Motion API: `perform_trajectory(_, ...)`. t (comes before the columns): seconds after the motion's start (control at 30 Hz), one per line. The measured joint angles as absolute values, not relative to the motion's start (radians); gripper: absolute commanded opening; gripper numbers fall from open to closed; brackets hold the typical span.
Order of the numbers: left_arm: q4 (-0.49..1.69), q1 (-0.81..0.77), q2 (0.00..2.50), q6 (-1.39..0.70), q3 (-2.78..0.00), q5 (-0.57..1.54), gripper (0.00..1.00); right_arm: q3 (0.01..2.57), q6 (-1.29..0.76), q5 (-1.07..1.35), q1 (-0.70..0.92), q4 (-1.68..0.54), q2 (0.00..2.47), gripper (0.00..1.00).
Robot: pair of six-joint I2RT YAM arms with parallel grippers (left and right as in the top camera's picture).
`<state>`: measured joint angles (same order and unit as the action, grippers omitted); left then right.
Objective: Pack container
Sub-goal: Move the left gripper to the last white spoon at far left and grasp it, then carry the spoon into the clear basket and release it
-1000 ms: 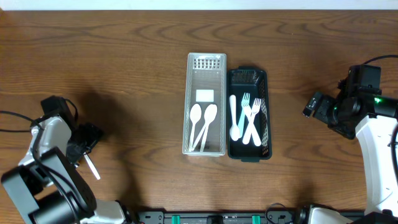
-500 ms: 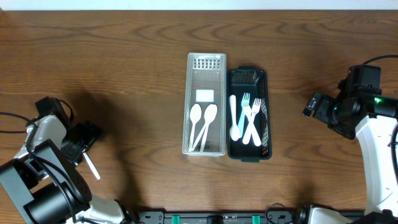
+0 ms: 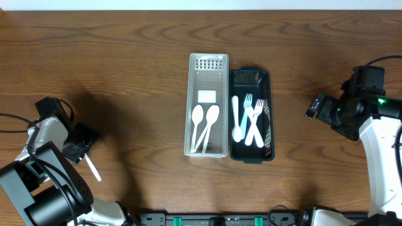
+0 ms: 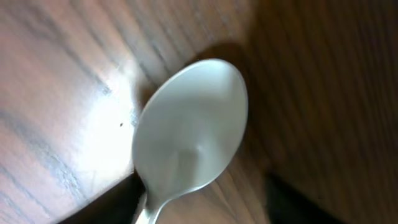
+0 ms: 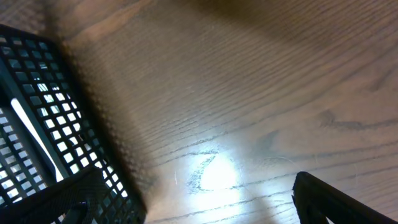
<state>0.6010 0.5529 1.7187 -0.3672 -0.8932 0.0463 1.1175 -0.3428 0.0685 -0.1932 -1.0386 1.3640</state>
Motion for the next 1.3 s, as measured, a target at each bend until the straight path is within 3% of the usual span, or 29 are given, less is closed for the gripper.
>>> perform_trajectory(0.2, 0.601, 0.553, 1.719, -0.371, -0.894, 0.046, 0.15, 1.118, -0.343, 0.068, -0.193, -1.039, 1.364, 0.99)
perform_trajectory(0.3, 0.602, 0.553, 1.719, -0.368, -0.894, 0.049, 0.06, 1.118, -0.343, 0.068, -0.193, -1.039, 1.364, 0.99)
perform_trajectory(0.83, 0.692, 0.49, 1.667, -0.366, -0.876, 0.054, 0.06, 1.118, -0.343, 0.068, -0.193, -1.039, 1.364, 0.99)
perform_trajectory(1.03, 0.828, 0.265, 1.432, -0.366, -0.9, 0.065, 0.06, 1.117, -0.343, 0.069, -0.193, -1.039, 1.364, 0.99)
perform_trajectory(1.3, 0.926, -0.169, 1.207, -0.385, -1.129, 0.078, 0.06, 1.117, -0.343, 0.069, -0.193, -1.039, 1.364, 0.99)
